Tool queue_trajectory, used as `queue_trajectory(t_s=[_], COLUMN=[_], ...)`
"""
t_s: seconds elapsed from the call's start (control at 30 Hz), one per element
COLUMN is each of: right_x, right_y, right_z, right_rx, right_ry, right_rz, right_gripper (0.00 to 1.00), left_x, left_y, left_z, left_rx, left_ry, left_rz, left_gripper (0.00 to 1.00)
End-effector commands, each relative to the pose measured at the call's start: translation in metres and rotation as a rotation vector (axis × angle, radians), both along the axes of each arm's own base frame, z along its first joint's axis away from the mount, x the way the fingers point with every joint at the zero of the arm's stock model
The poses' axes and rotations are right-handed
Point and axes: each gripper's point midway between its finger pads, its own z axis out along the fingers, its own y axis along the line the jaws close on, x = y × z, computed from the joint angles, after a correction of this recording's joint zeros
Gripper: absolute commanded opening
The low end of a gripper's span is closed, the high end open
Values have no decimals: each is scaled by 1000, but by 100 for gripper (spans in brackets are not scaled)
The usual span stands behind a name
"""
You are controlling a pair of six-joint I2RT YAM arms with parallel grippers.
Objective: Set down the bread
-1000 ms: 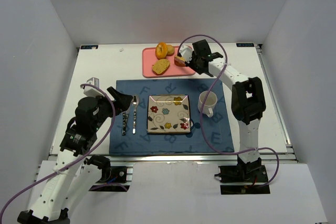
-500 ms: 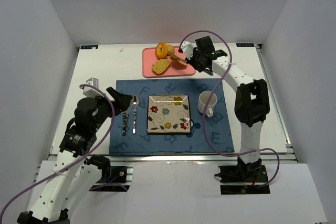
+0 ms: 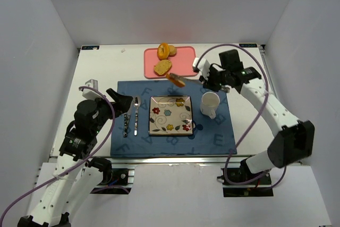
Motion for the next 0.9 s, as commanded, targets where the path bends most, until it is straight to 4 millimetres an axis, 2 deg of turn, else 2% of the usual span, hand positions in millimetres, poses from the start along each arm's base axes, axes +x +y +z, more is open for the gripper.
queue_trajectory(t_s=[0.0, 0.07, 0.17, 0.3, 0.33, 0.47, 0.53, 0.77, 0.87], right_x=[-55, -82, -108, -109, -110, -109, -107, -101, -93], right_y=[1, 0, 3, 6, 8, 13, 15, 24, 33], right_z=[-7, -18, -35, -50, -52, -46, -41, -23, -6], right_rx=[14, 2, -24, -55, -56, -43, -34, 24, 81], right_ry=[68, 90, 98, 109, 122, 137, 117, 93, 74], right_rz=[174, 223, 251, 216, 218, 231, 233, 216, 193], right_gripper=[3, 4, 6, 11, 19, 40, 47, 50, 49], left_x=[0, 2, 4, 7, 7, 4, 1, -4, -4], left_y=[3, 1, -2, -4, -4, -1, 0, 3, 4], left_z=[12, 11, 11, 12, 12, 13, 14, 11, 11], left_rx=[-5, -6, -10, -11, -10, -3, -3, -18, -15], left_ry=[-28, -26, -28, -28, -28, -25, -31, -32, -30], left_rz=[14, 7, -5, -13, -11, -5, -2, 14, 15], left_gripper=[88, 88, 88, 88, 88, 88, 88, 88, 88])
